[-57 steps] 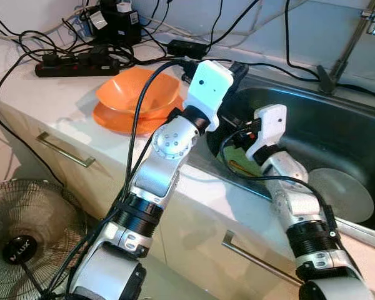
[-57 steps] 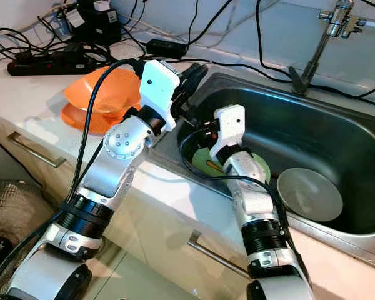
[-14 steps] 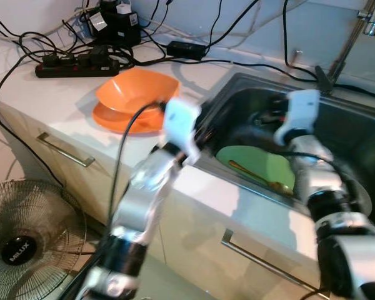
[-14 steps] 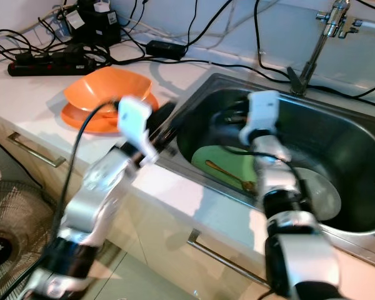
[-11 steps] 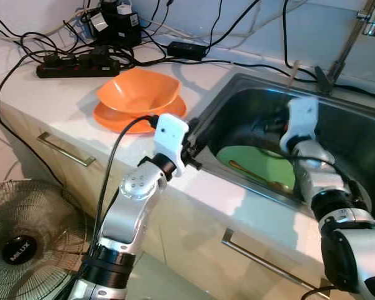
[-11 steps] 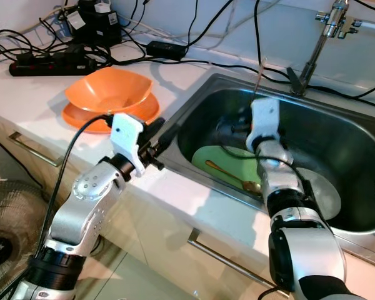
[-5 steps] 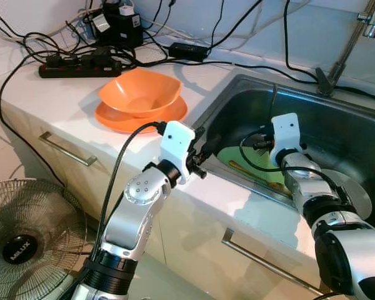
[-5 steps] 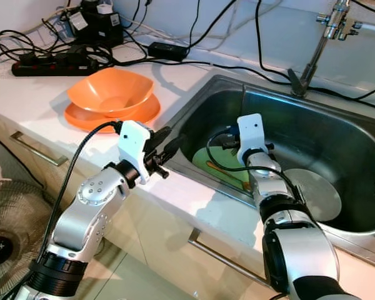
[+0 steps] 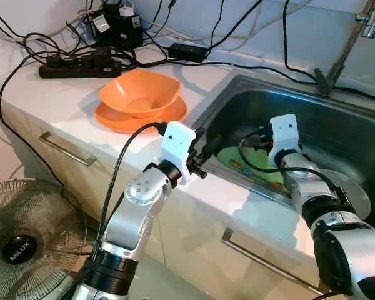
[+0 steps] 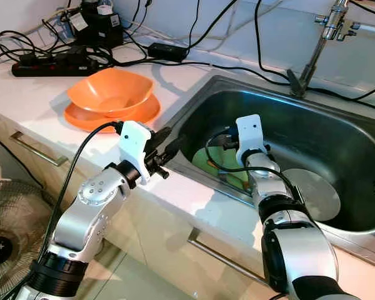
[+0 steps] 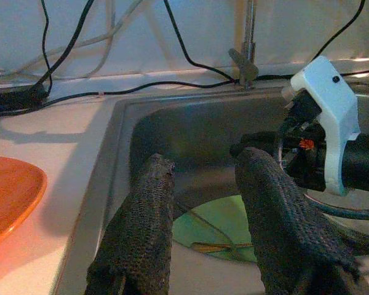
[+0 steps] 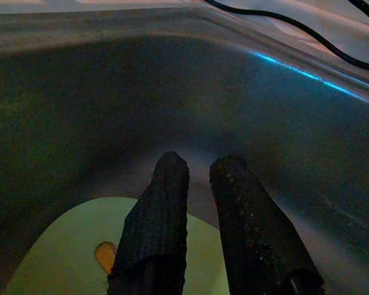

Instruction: Kitchen organization

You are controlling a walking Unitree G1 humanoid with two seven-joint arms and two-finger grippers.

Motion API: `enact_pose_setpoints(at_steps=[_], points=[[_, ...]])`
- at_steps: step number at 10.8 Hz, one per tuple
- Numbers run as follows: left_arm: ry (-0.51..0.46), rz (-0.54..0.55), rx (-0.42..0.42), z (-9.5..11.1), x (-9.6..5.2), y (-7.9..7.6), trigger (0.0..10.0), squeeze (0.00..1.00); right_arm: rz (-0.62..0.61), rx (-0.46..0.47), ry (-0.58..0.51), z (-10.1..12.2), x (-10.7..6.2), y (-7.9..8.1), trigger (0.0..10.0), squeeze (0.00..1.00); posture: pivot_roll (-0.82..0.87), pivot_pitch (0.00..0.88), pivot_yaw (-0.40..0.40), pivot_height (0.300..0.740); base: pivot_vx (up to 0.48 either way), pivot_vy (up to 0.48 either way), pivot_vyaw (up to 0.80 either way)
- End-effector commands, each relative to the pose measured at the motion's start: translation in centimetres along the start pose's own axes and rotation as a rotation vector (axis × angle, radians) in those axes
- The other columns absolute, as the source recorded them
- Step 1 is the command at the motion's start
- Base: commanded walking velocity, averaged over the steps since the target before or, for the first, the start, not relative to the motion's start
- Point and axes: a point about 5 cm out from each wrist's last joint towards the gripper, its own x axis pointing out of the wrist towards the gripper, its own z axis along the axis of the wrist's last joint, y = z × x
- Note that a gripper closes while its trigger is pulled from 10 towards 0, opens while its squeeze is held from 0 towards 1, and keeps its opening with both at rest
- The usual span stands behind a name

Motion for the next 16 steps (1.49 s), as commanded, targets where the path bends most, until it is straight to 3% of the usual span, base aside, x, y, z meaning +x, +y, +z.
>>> enact_pose_setpoints(at_steps=[1,3,4,6,8,11,12,13,14,16], points=[[-0.002,-0.007,0.009,0.3,0.1,-0.3,10.0,0.00,0.001,0.000,-0.022,0.7,0.2,0.1,10.0,0.00,0.19,0.050,-0.014,0.740,0.000,0.000,0.00],[-0.019,0.016,0.028,0.5,0.2,-0.1,10.0,0.00,-0.008,0.037,-0.111,2.3,0.4,-0.1,10.0,0.00,0.19,0.055,-0.014,0.740,0.000,0.000,0.00],[-0.043,0.057,0.091,1.0,0.3,0.3,10.0,0.00,0.005,0.088,-0.238,4.6,0.5,0.0,10.0,0.00,0.19,0.058,-0.012,0.740,0.000,0.000,0.00],[-0.074,0.137,0.198,2.0,0.7,1.4,10.0,0.00,0.052,0.136,-0.380,6.8,0.0,1.0,10.0,0.00,0.18,0.062,-0.007,0.740,0.000,0.000,0.00],[-0.018,0.252,0.446,2.8,0.4,4.3,10.0,0.00,0.132,0.194,-0.409,6.2,-1.1,3.5,10.0,0.00,0.18,0.068,-0.003,0.740,0.000,0.000,0.00],[-0.006,0.264,0.477,2.8,0.3,4.8,10.0,0.00,0.134,0.204,-0.402,5.9,-1.1,3.8,10.0,0.00,0.18,0.068,-0.003,0.740,0.000,0.000,0.00],[0.071,0.311,0.583,2.9,-0.7,7.0,10.0,1.00,0.143,0.221,-0.383,5.4,-1.2,4.3,10.0,0.00,0.18,0.068,-0.001,0.740,0.000,0.000,0.00],[0.151,0.335,0.667,3.1,-1.7,8.8,10.0,1.00,0.148,0.227,-0.372,5.2,-1.2,4.5,10.0,0.00,0.18,0.067,-0.002,0.740,0.000,0.000,0.00],[0.220,0.299,0.731,3.1,-2.4,9.6,10.0,0.00,0.150,0.230,-0.369,5.3,-1.3,4.6,10.0,0.00,0.19,0.068,-0.002,0.740,0.000,0.000,0.00],[0.294,0.295,0.819,3.2,-3.1,10.9,10.0,0.00,0.160,0.235,-0.366,5.3,-1.5,4.9,10.0,0.00,0.19,0.070,-0.001,0.740,0.000,0.000,0.00]])
